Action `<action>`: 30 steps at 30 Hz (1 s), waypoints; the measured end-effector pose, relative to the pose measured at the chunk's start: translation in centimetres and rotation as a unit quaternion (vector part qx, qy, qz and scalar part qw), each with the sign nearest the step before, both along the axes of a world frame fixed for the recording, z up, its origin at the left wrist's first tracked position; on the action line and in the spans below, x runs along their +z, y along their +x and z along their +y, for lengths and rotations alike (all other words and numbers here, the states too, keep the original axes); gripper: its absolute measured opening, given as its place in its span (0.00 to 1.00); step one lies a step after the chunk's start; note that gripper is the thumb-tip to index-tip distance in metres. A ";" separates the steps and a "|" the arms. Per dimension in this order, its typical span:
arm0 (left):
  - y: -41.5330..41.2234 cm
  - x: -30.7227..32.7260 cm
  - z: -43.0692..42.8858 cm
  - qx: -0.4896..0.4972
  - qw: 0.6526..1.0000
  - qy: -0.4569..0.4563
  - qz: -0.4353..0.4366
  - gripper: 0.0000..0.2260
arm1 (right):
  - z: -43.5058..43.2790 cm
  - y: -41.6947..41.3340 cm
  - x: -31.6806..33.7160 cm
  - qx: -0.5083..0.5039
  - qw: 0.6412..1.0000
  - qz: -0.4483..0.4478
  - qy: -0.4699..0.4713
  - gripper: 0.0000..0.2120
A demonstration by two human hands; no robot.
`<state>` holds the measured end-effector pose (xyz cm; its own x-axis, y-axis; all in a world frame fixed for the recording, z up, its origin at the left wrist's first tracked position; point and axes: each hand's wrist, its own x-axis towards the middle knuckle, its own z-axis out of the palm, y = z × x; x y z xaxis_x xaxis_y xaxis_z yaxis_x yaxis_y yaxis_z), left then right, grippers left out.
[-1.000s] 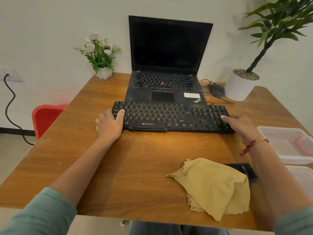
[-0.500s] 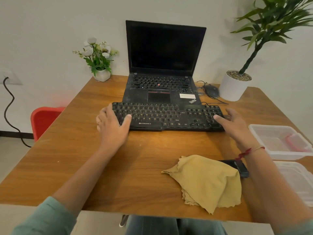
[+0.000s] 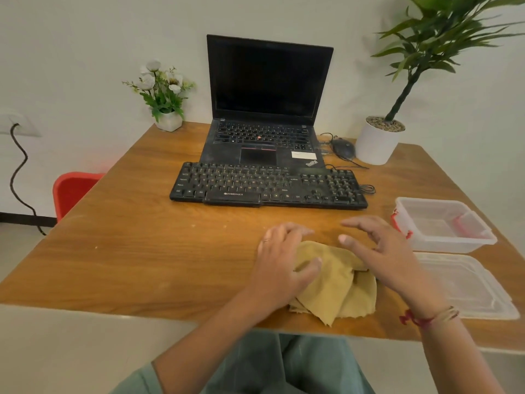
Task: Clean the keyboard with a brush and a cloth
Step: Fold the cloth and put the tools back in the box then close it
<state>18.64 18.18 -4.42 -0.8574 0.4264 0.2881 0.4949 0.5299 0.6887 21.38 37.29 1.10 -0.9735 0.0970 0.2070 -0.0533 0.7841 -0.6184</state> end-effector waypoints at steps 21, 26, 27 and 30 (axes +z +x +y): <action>0.6 -1.7 0.9 -0.070 0.993 -0.081 0.055 0.23 | 1.3 2.3 -1.5 0.059 0.994 -0.078 -0.042 0.23; 0.5 -1.7 0.8 -0.057 0.997 -0.039 0.045 0.18 | 0.1 1.8 -1.5 0.047 0.994 -0.036 -0.096 0.06; 0.5 -1.6 0.8 -0.052 0.997 -0.028 0.043 0.18 | -0.2 1.7 -1.4 0.048 0.992 -0.033 -0.110 0.04; 0.4 -1.5 0.7 -0.029 0.998 0.027 0.042 0.14 | -1.1 1.6 -1.0 0.044 0.985 -0.016 -0.165 0.06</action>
<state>19.09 18.90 -5.94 -0.8039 0.4557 0.3823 0.5806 0.4616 0.6707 22.97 36.21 0.05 -0.9868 0.0681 0.1469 -0.0883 0.5336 -0.8411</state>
